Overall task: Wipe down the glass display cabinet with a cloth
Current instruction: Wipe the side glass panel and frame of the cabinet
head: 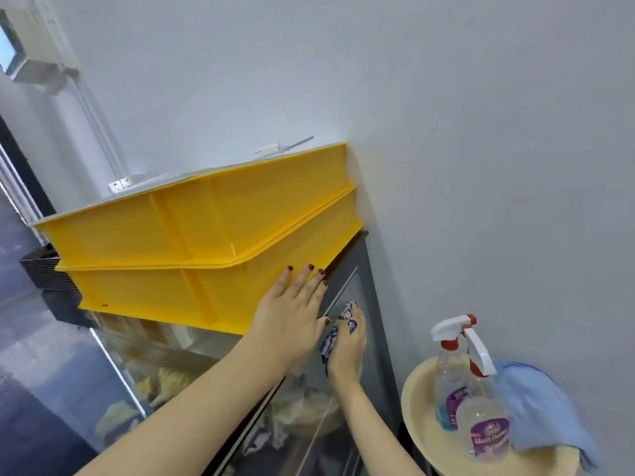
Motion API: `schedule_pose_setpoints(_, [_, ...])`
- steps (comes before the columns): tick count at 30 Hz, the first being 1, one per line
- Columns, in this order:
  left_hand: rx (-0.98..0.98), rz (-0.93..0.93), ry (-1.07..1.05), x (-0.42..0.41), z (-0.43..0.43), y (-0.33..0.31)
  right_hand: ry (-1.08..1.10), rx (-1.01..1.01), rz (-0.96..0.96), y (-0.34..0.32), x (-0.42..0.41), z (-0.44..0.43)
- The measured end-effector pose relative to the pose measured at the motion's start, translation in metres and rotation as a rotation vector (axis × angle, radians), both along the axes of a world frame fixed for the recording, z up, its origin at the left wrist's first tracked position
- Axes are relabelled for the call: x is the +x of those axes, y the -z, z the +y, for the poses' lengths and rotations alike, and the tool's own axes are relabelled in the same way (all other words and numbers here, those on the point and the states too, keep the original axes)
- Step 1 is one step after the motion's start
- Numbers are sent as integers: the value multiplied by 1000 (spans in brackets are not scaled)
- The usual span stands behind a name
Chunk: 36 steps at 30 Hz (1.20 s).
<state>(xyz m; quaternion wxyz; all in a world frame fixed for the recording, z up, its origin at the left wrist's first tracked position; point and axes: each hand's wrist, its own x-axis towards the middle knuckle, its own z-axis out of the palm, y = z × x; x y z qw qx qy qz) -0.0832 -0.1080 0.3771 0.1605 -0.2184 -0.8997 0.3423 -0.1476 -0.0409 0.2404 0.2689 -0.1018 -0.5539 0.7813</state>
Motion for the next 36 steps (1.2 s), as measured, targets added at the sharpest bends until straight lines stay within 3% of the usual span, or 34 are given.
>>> schedule_pose_setpoints(8, [-16,25,22,-3,-1,3,-19,76,210,105,48,-52])
schedule_pose_setpoints(12, [-1,39,58,-3,-2,4,33,-331,-172,130,-17,-7])
schedule_pose_setpoints(14, [10,43,82,-4,-3,4,-27,-412,-216,107,-55,22])
schedule_pose_setpoints(17, [24,42,97,-5,-4,5,-20,-251,-130,56,-85,40])
schedule_pose_setpoints(20, [37,35,94,-5,-4,6,24,4,125,24,-59,20])
schedule_pose_setpoints(24, [34,11,71,-5,-1,5,-41,244,435,81,-12,-11])
schedule_pose_setpoints(26, [28,7,66,-4,-2,5,-4,132,301,113,-24,-3])
schedule_pose_setpoints(28, [14,7,90,-3,0,5,19,-109,-10,125,-55,18])
schedule_pose_setpoints(30, [-11,-7,82,-4,0,5,-31,-290,-171,116,-92,45])
schedule_pose_setpoints(33, [6,16,87,-7,-1,7,-45,-231,-86,68,-130,69])
schedule_pose_setpoints(36, [90,4,108,-2,-1,-3,-4,17,81,26,-128,63])
